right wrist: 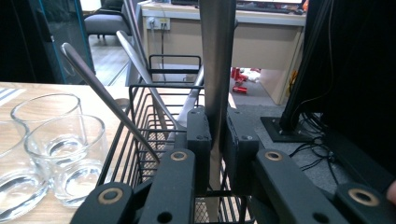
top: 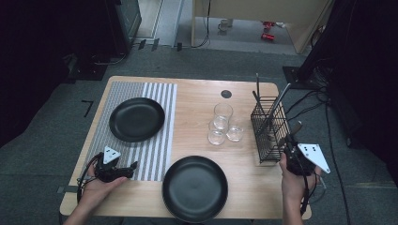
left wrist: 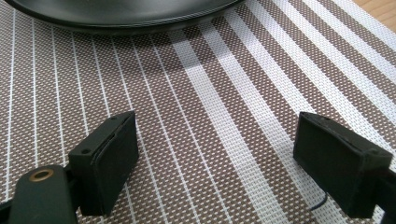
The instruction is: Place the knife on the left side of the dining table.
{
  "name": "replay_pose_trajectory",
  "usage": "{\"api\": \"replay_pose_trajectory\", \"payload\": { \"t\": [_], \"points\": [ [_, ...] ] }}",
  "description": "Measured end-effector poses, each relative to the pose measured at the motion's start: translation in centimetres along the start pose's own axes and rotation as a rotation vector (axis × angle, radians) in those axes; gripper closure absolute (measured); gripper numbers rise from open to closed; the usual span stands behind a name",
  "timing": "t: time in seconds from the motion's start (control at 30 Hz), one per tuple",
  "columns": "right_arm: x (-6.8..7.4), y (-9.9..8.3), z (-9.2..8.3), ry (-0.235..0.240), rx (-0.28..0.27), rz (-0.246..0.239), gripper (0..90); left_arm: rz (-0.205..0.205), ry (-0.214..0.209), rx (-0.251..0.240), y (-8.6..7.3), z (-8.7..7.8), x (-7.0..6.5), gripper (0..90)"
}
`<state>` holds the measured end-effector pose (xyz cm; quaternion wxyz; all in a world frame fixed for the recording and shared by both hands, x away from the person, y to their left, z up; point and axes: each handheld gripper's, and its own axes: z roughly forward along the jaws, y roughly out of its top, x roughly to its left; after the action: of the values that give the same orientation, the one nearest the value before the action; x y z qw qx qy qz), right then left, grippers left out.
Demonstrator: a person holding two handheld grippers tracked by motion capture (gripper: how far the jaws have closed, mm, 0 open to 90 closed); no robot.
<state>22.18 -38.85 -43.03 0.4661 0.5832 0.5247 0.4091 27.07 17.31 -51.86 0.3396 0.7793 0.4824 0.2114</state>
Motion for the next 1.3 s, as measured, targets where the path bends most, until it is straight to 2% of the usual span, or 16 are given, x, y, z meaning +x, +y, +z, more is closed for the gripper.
{"api": "replay_pose_trajectory", "payload": {
  "t": [0.1, 0.2, 0.37, 0.6, 0.77, 0.93, 1.2, 1.3],
  "points": [
    [-0.2, -0.1, 0.0, -0.008, -0.010, -0.005, 82.8, 0.000, 0.000, 0.000, 0.0, 0.0, 0.0, 14.1],
    [-0.4, -0.2, -0.1, 0.003, -0.019, -0.007, 82.7, 0.000, 0.000, 0.000, 0.0, 0.0, 0.0, 14.1],
    [-1.1, -0.6, -0.6, 0.019, -0.033, 0.034, 82.5, 0.000, 0.000, 0.000, 0.0, 0.0, 0.0, 14.1],
    [-1.7, -1.1, -1.8, 0.047, -0.031, 0.064, 80.7, 0.000, 0.000, 0.000, 0.0, 0.0, 0.0, 14.1],
    [-1.9, -1.2, -2.0, 0.057, -0.030, 0.079, 79.8, 0.000, 0.000, 0.000, 0.0, 0.0, 0.0, 14.1],
    [-2.1, -1.0, -1.7, 0.068, -0.014, 0.074, 78.2, 0.000, 0.000, 0.000, 0.0, 0.0, 0.0, 14.1],
    [-2.3, -0.8, -1.3, 0.099, 0.003, 0.083, 81.0, 0.000, 0.000, 0.000, 0.0, 0.0, 0.0, 14.1],
    [-2.2, -0.6, -1.2, 0.077, 0.006, 0.052, 82.3, 0.000, 0.000, 0.000, 0.0, 0.0, 0.0, 14.1]
  ]
}}
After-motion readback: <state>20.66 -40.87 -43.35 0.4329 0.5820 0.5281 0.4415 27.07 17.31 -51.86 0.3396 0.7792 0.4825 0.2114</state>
